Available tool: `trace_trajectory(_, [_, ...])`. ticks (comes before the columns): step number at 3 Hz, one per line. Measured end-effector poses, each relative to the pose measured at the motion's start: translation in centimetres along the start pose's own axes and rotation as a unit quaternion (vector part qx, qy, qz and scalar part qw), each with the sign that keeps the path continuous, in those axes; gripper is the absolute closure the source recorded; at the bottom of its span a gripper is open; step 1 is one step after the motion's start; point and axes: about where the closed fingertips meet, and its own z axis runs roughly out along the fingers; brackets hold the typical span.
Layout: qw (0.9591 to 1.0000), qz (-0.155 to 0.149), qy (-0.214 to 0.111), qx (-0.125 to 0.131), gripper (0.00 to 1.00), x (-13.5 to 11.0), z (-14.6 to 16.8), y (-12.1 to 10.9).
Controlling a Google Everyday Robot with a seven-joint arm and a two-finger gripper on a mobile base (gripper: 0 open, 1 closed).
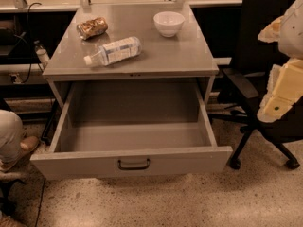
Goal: Place blue plastic bottle into top drawer
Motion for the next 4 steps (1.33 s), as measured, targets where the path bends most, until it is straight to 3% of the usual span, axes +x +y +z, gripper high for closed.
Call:
trace_trajectory(1, [1.0, -0.005, -0.003, -0.001, 0.0, -0.4, 0.2, -0.3])
trace_trajectory(2, [0.9974, -0.06, -0.038, -0.013, 0.0, -4.6, 2.3, -3.6])
trace_trajectory(3, [0.9898, -0.113, -0.082, -0.031, 0.0, -11.4, 5.7, -6.8])
trace_trajectory(4, [0.9745, -0.174, -0.131, -0.054, 0.0, -20.3, 9.5, -9.0])
